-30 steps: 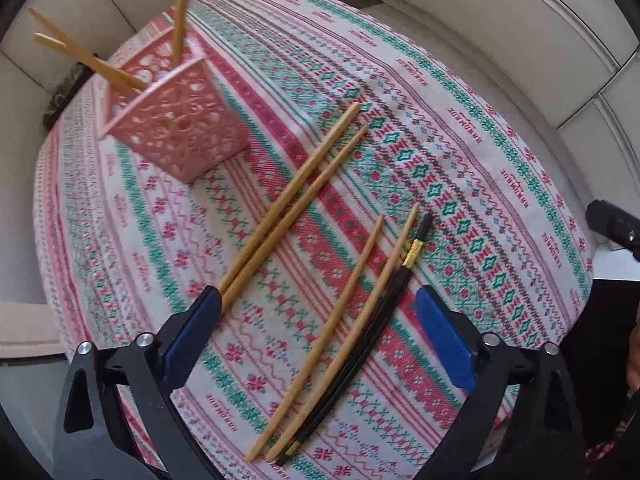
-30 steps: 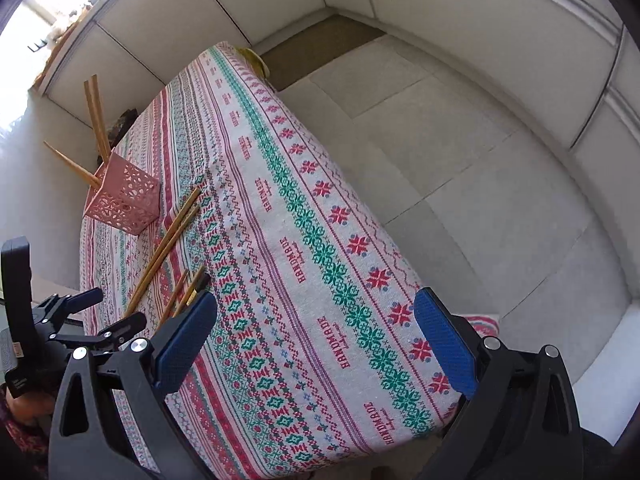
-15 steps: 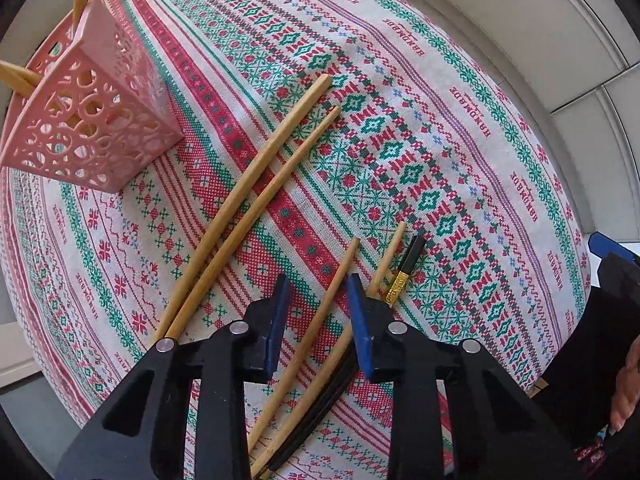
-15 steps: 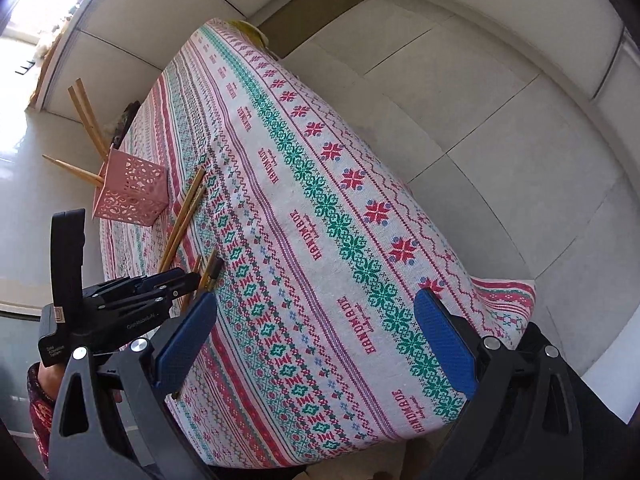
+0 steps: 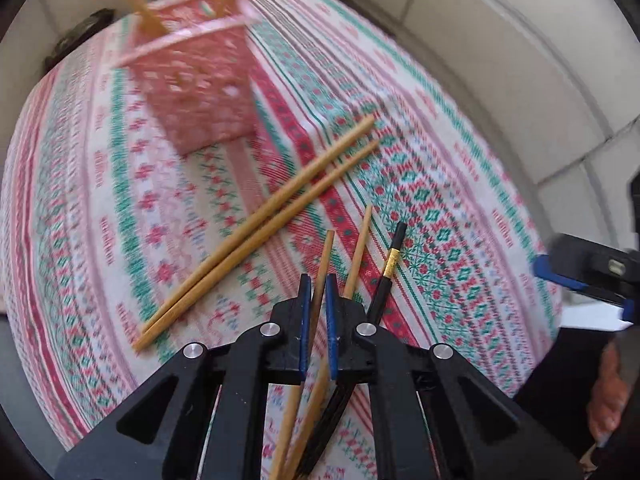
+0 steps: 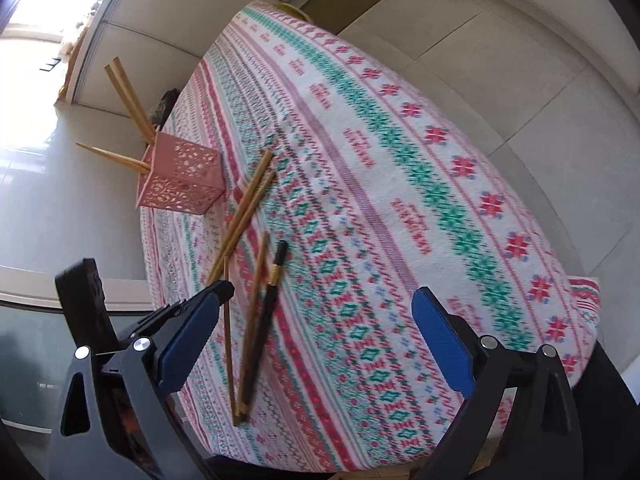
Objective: Organize utensils
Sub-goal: 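Lower the left gripper over the pile and close on a wooden chopstick, then lift the chopstick upright with the left gripper while the right gripper reaches to the pile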
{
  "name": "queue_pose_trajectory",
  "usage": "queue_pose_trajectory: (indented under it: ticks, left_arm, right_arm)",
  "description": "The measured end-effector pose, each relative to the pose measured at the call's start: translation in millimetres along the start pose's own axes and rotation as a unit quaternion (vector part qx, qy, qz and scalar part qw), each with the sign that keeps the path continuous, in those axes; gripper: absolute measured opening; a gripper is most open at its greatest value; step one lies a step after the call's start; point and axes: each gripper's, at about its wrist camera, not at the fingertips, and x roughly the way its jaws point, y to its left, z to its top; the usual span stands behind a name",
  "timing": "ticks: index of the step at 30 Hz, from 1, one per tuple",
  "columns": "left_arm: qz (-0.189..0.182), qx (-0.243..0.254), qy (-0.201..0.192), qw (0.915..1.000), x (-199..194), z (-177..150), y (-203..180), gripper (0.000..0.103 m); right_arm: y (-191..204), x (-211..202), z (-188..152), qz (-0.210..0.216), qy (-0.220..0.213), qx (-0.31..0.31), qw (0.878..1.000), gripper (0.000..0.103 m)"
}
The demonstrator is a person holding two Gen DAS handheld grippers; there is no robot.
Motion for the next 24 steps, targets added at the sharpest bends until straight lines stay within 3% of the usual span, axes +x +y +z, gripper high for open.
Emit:
queue_pose_trajectory:
  ticks: [3,6,11,17,18,20,21,24]
  left_arm:
    - [-0.015,-0.032,-0.046,0.9983,-34.9,-17.9,20.2,0.004]
    - [-0.023,-0.048,-0.078,0.9955,-56.8,-26.4,35.3,0.004]
    - [-0.029,-0.068,-0.098,0.9925,-70.7,-26.7,59.5,0.004]
    - [-0.041,-0.065,-0.118,0.99,-82.8,-26.9,62.1,0.004]
    - [-0.041,-0.065,-0.12,0.9898,-84.5,-27.7,62.3,0.004]
    - [-0.041,-0.069,-0.123,0.9891,-89.1,-30.0,65.8,0.004]
    - [-0.04,-0.073,-0.126,0.9886,-90.2,-30.8,66.0,0.004]
    - [-0.039,-0.082,-0.132,0.9872,-93.3,-31.9,69.2,0.004]
  right_arm:
    - [23.9,25.1,6.3,-0.005,0.015,-0.013,1.0,0.087]
    - [47.0,53.5,10.2,-0.064,0.025,-0.045,0.997,0.077]
    - [79.4,85.6,16.0,-0.152,0.028,-0.084,0.984,0.076]
    - [100.3,115.5,13.8,-0.219,0.035,-0.124,0.967,0.075]
    - [106.2,120.3,10.8,-0.238,0.031,-0.141,0.96,0.068]
    - [118.2,126.8,3.6,-0.266,0.014,-0.182,0.947,0.038]
    - [122.8,130.8,0.7,-0.271,0.012,-0.197,0.942,0.013]
    - [121.5,131.1,0.4,-0.229,0.007,-0.176,0.957,0.011]
